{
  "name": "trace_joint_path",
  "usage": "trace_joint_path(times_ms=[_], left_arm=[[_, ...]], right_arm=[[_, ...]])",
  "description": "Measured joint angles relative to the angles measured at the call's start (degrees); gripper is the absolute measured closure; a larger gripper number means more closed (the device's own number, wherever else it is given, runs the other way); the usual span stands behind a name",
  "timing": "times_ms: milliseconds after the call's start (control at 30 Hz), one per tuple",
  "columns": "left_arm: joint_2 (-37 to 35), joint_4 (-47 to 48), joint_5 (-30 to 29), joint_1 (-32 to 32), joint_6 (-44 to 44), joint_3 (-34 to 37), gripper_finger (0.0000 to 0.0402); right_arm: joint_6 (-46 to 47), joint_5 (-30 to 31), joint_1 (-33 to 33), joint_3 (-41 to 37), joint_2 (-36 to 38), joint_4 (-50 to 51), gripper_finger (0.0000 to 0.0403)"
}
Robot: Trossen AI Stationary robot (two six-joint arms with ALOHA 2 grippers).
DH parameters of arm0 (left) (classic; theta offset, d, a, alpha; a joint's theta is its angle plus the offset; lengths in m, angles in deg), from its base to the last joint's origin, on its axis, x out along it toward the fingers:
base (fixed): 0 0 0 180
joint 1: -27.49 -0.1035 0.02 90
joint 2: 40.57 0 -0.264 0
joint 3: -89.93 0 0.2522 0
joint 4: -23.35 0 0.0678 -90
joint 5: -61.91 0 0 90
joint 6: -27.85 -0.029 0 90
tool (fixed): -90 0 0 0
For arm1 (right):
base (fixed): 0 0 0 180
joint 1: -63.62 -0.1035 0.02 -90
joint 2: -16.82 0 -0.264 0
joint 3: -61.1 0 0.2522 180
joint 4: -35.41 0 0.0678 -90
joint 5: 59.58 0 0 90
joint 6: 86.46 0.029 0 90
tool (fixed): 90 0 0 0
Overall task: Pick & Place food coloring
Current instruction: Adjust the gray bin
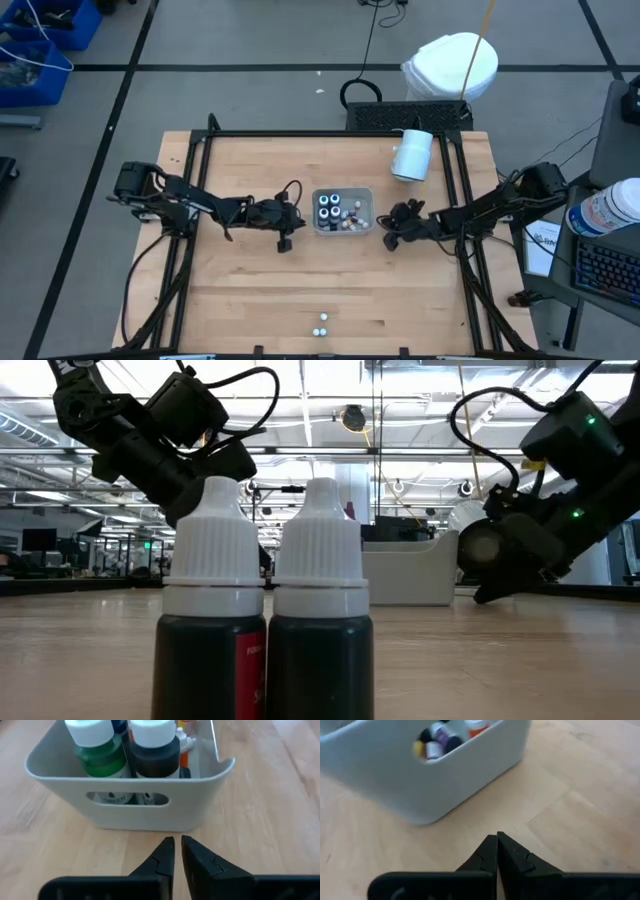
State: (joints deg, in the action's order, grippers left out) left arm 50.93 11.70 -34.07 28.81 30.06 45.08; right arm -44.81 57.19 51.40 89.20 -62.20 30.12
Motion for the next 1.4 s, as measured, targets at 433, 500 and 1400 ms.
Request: trace_joint_path(times_ms=[433, 500, 1400], left_arm=[[-1.9, 2.1, -4.2, 0.0, -3.6, 0.0, 0.0355], [-2.0, 1.6, -4.1, 0.0, -3.8, 0.0, 0.0355], [-2.0, 4.7, -6.1, 0.8, -7.4, 0.0, 0.0355]], right_arm=[[-4.1, -2.7, -0.7, -0.1, 0.9, -3.1, 0.0403], [-3.5, -3.0, -0.7, -0.1, 0.9, -3.2, 0.0403], [-3.2, -6.2, -1.0, -0.1, 0.9, -4.9, 0.0403]])
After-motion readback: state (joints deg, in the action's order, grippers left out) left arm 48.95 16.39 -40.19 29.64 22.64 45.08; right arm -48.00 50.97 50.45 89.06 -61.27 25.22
